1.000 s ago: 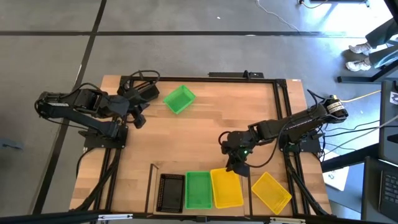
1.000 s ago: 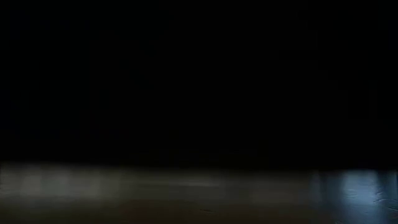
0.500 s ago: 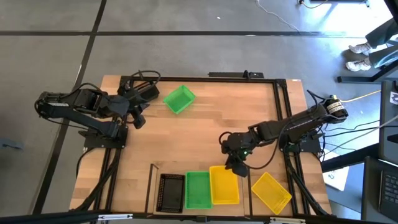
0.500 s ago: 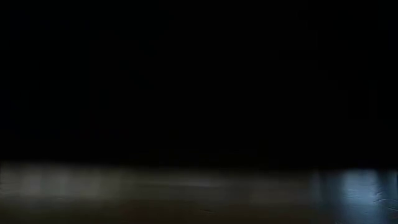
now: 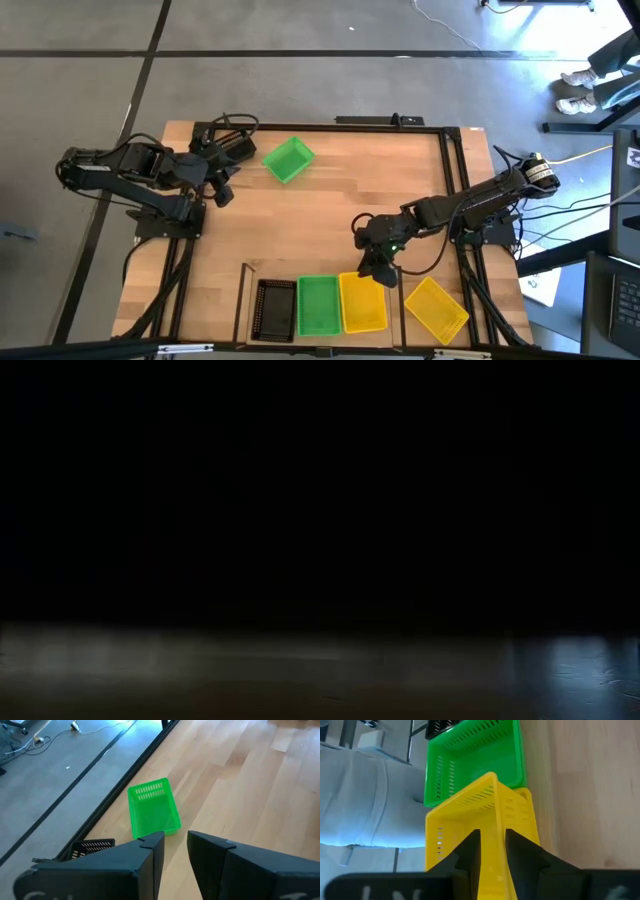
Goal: Stack baskets on shelf by color
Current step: Stack the left yellow basket on top of the yellow basket on the shelf, then stack the black basket on top of the black baskets on the shelf
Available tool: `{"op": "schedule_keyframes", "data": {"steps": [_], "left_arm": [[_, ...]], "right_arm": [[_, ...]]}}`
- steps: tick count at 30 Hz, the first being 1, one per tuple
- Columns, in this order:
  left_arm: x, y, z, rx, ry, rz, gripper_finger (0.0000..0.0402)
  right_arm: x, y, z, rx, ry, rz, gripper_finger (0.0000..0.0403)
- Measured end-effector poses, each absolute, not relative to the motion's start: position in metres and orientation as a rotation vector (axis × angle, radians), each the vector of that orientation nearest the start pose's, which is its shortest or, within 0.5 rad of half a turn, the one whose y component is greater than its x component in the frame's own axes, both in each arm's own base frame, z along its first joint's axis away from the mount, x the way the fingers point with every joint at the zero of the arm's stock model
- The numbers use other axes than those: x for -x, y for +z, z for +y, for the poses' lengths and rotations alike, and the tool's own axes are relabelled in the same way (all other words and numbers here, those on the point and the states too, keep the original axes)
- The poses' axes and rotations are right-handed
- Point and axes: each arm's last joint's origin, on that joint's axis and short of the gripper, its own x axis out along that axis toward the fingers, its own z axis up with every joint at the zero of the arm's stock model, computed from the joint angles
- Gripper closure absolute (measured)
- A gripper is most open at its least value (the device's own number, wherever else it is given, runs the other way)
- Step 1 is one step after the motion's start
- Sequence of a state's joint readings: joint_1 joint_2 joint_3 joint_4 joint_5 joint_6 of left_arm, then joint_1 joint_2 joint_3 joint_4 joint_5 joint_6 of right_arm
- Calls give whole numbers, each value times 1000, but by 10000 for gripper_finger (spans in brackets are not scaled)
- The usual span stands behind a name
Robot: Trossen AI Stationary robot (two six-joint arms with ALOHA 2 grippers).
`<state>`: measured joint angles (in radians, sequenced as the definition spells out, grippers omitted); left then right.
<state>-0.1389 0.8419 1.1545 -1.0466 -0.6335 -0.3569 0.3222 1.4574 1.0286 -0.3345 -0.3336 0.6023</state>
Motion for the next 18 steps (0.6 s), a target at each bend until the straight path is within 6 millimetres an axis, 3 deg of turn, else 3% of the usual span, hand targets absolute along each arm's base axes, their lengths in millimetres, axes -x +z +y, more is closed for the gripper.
{"op": "schedule_keyframes", "data": {"steps": [18], "left_arm": [[-128, 372, -1, 56, 584, 590, 324]], "right_arm": [[-290, 257, 110, -558, 425, 895, 315]]}}
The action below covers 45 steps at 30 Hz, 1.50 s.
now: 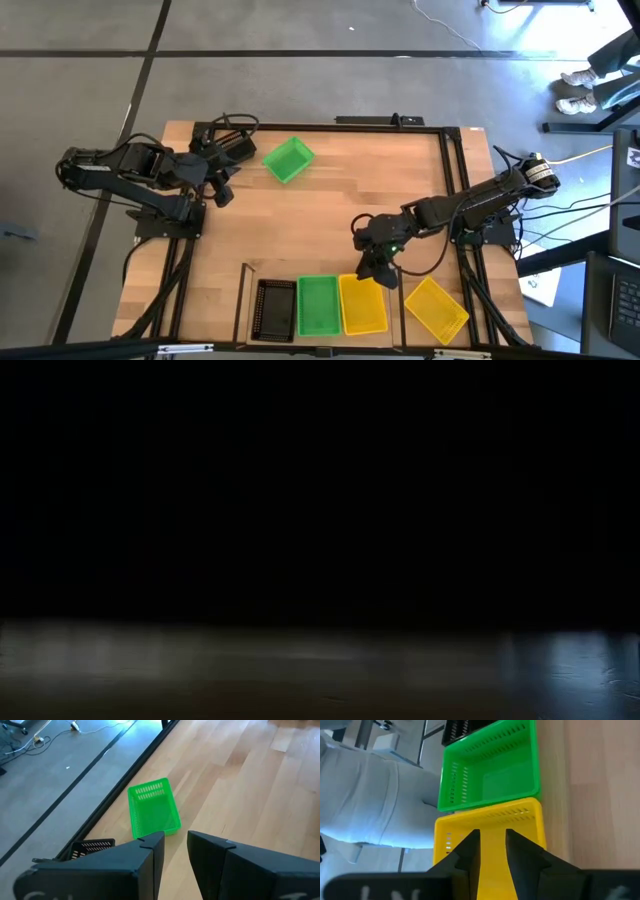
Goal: Stack baskets on shelf by color
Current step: Stack the black basket on top of the black baskets on the shelf
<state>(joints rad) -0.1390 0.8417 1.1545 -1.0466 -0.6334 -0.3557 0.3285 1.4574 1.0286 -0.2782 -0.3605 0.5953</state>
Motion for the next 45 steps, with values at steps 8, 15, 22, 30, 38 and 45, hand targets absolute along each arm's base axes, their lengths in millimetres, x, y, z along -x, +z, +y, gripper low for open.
{"op": "schedule_keyframes", "data": {"steps": [8, 15, 22, 30, 38, 45], "left_arm": [[-128, 372, -1, 31, 577, 598, 324], [-128, 372, 0, 47, 590, 593, 324], [-127, 372, 8, 241, 701, 531, 324], [-129, 369, 35, 414, 842, 536, 324], [-148, 350, 79, 560, 874, 706, 324], [-159, 320, 125, 688, 850, 914, 324]], "right_arm": [[-291, 250, 116, -476, 466, 905, 315], [-297, 254, 107, -399, 350, 815, 315], [-307, 276, 97, -331, 184, 693, 315], [-316, 344, 67, -252, 73, 567, 315], [-302, 402, 25, -100, -45, 607, 315], [-293, 433, -2, -62, -29, 570, 315]]}}
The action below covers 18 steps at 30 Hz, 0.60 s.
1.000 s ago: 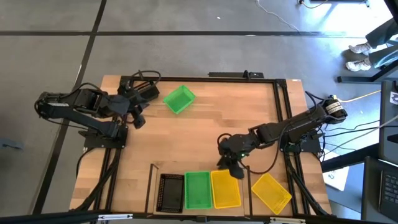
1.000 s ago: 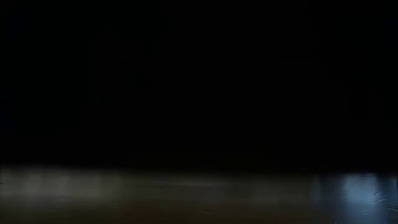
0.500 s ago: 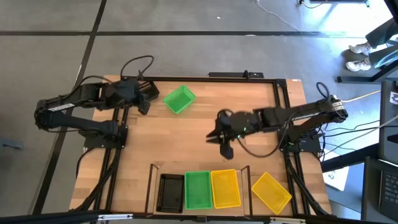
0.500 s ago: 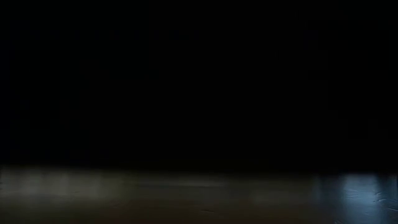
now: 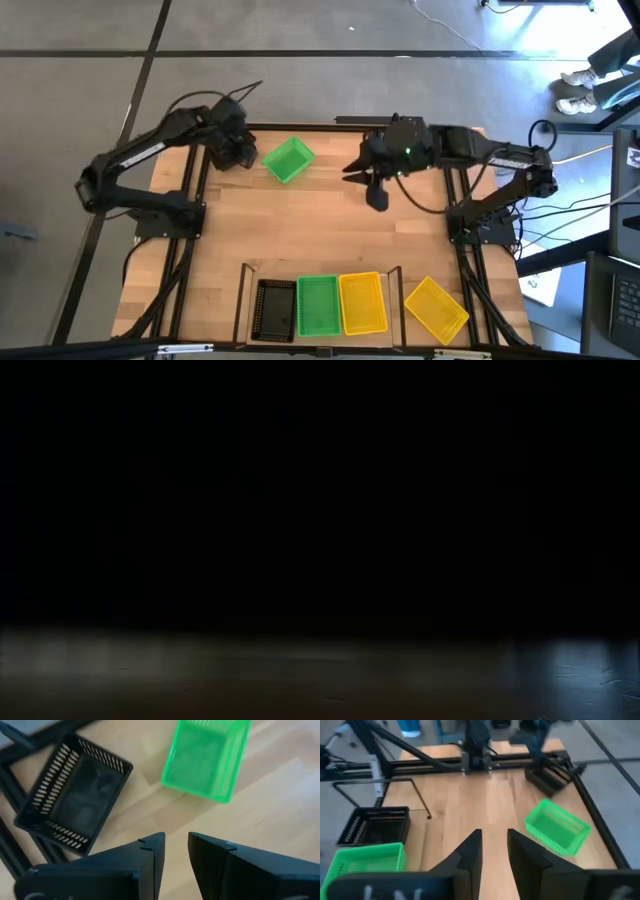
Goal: Stack baskets on shelf by color
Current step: Stack the black basket on top of the black baskets on the shelf
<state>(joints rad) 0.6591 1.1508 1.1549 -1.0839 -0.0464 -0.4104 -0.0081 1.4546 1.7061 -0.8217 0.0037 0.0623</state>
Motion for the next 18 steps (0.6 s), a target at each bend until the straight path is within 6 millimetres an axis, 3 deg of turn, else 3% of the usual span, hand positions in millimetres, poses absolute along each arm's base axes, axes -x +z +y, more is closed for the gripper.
{"op": "schedule_keyframes", "data": {"steps": [5, 12, 18], "left_arm": [[-151, 300, 153, 732, 824, 1086, 325], [-131, 278, 183, 886, 824, 1228, 325], [-125, 265, 199, 864, 778, 1292, 325]], "right_arm": [[-286, 444, -14, -15, 56, 564, 315], [-279, 446, -31, 22, 15, 611, 315], [-276, 443, -47, 17, -33, 636, 315]]}}
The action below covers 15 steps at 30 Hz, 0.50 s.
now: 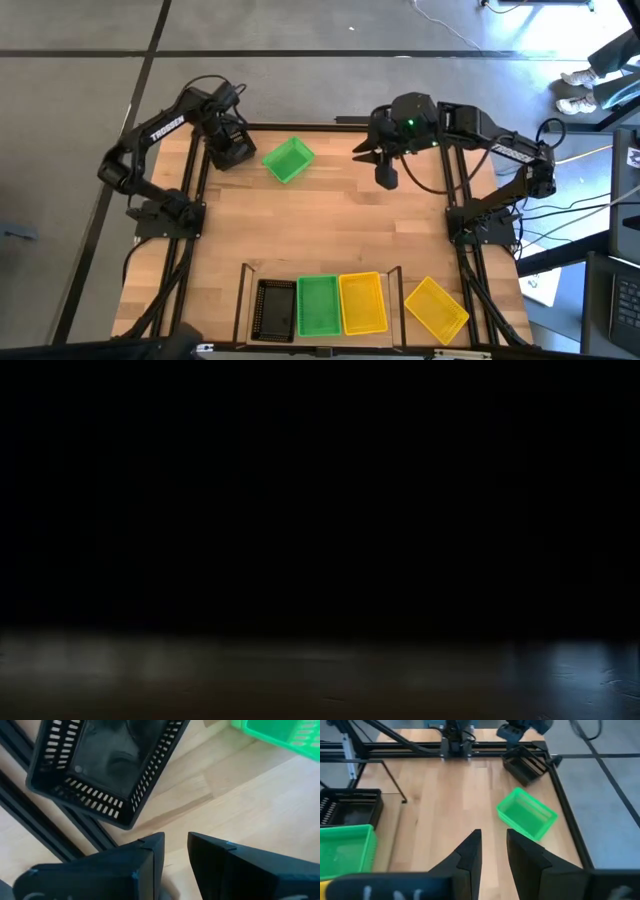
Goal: Stack baskets on shelf by color
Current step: Stack the black basket on top of the black baskets on the shelf
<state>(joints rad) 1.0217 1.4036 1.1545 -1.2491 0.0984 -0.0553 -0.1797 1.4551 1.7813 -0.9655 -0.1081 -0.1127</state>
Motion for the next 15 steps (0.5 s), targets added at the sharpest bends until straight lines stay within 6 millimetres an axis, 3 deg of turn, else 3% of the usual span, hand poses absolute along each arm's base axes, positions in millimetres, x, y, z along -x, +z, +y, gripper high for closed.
{"op": "schedule_keyframes", "data": {"steps": [8, 15], "left_arm": [[-127, 234, 218, 822, 700, 1363, 325], [-136, 220, 232, 729, 668, 1347, 325]], "right_arm": [[-273, 444, -60, -34, 17, 621, 315], [-272, 444, -63, -50, 21, 618, 315]]}}
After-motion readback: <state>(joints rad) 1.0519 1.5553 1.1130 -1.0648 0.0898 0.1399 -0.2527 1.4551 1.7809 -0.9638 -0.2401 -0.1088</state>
